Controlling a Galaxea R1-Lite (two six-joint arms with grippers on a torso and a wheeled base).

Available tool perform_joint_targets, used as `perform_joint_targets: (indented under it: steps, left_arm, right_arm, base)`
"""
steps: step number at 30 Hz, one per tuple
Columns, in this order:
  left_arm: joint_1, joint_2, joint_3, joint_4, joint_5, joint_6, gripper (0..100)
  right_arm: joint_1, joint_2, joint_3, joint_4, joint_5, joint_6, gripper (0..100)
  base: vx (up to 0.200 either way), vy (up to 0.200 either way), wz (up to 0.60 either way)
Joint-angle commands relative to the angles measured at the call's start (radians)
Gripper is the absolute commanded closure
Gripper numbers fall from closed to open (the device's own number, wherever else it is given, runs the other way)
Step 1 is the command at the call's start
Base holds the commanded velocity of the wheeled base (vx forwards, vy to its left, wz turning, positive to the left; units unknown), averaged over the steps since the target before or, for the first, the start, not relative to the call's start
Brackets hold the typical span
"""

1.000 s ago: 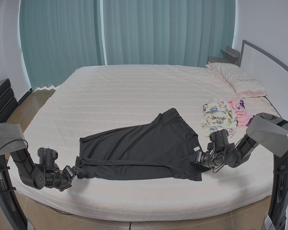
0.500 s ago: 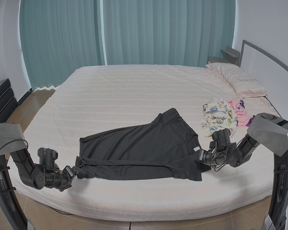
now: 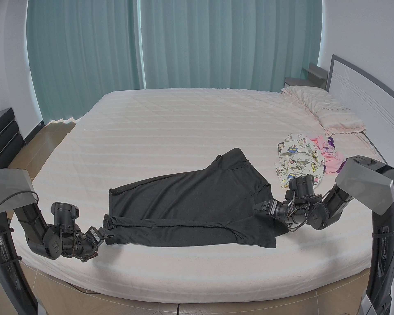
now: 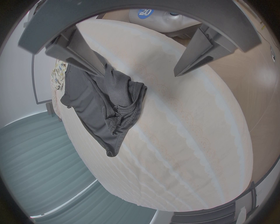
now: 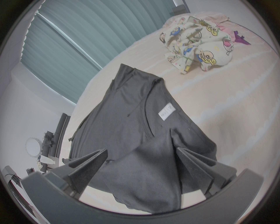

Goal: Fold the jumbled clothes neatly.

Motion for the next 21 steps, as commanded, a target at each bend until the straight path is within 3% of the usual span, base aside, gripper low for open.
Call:
perform_joint_targets:
  steps: [1,11,12,21]
  left_arm:
    - [0.000,0.002,0.001,0.000,0.000,0.000,0]
    - [0.000,0.000,0.000,0.000,0.000,0.000,0]
    - [0.000,0.000,0.000,0.000,0.000,0.000,0]
    - [0.001,0.000,0.000,-0.002,0.000,-0.011,0]
  right_arm:
    - [-0.006,0.017,-0.006,-0.015,0.003,0.001,0]
    - [-0.004,0.073,-0.032,-0.050,0.004,0.016,0]
    - [-0.004,0.076,-0.032,-0.050,0.004,0.016,100]
    - [-0.023,0.066,-0.043,-0.072,-0.002,0.017,100]
  base:
    - [0.000,0.000,0.00]
    - [0.000,0.000,0.00]
    - [0.000,0.000,0.00]
    - [0.000,0.000,0.00]
